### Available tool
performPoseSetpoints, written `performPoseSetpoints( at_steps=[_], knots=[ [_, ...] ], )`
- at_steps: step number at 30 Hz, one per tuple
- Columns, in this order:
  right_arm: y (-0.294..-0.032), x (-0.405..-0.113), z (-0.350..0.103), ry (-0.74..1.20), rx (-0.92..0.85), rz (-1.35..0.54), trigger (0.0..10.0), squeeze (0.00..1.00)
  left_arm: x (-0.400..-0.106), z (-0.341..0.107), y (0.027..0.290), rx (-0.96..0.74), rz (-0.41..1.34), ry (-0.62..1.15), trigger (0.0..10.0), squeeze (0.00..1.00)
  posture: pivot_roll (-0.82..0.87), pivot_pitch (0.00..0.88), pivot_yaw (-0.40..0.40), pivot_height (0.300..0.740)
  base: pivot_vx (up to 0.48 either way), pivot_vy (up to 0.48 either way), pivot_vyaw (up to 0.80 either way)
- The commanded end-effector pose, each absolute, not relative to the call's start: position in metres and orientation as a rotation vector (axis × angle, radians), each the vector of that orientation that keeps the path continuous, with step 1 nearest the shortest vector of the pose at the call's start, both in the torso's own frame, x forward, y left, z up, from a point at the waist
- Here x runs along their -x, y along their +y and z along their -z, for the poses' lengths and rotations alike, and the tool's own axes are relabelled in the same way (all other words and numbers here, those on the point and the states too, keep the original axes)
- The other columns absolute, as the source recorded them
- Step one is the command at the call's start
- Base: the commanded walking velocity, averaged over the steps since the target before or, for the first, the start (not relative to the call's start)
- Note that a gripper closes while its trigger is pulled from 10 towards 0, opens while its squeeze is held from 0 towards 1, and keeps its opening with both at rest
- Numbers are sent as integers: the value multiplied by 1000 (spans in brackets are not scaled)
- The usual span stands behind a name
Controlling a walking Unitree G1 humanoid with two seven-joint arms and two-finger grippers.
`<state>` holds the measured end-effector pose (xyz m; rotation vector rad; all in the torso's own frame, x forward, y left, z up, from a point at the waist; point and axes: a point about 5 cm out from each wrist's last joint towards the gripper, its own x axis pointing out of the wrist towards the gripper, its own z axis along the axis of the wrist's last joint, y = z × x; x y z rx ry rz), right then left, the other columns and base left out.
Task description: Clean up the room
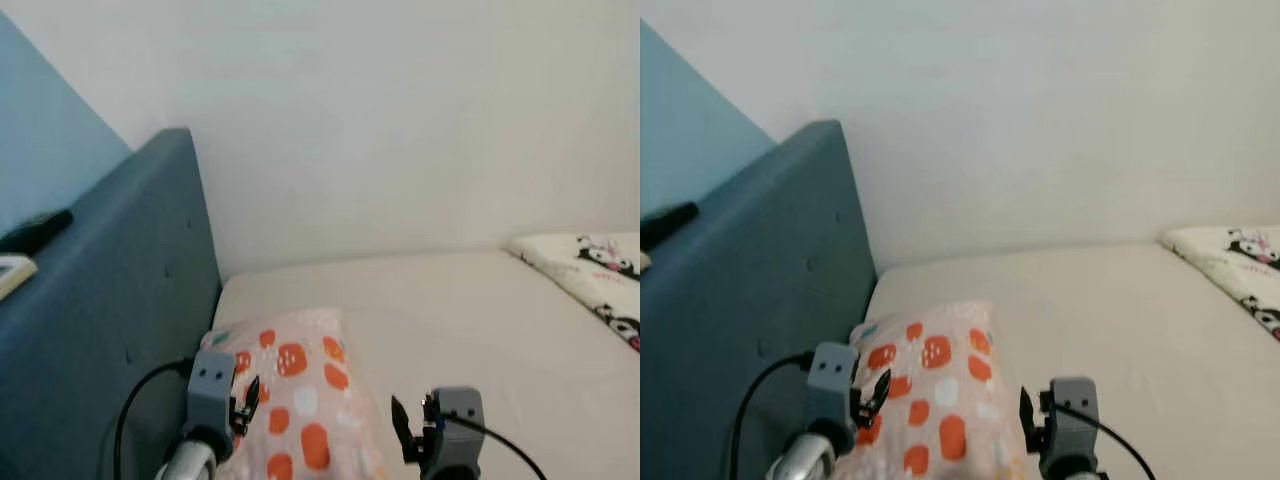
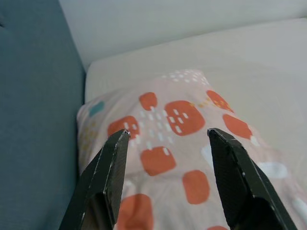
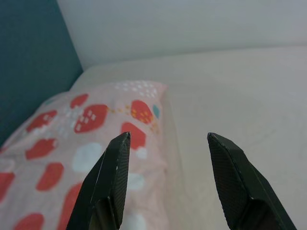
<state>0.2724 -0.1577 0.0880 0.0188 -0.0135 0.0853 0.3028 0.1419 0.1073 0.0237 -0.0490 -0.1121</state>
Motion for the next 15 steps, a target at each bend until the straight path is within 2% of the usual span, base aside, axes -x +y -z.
performPoseSetpoints(
  at_steps=[1, 4, 15],
  knots=[
    [-155, -269, -85, 7, -28, -94, 10000, 0, -299, -103, 143, -18, 107, -28, 10000, 0, -28, 103, 3, 726, 0, 0, 0],
    [-154, -269, -84, 13, -30, -97, 10000, 0, -298, -101, 145, -20, 107, -19, 10000, 0, -27, 105, 2, 740, 0, 0, 0],
    [-153, -264, -75, 50, -34, -96, 10000, 0, -293, -94, 145, -7, 124, 9, 10000, 0, -24, 108, 2, 740, 0, 0, 0]
  ],
)
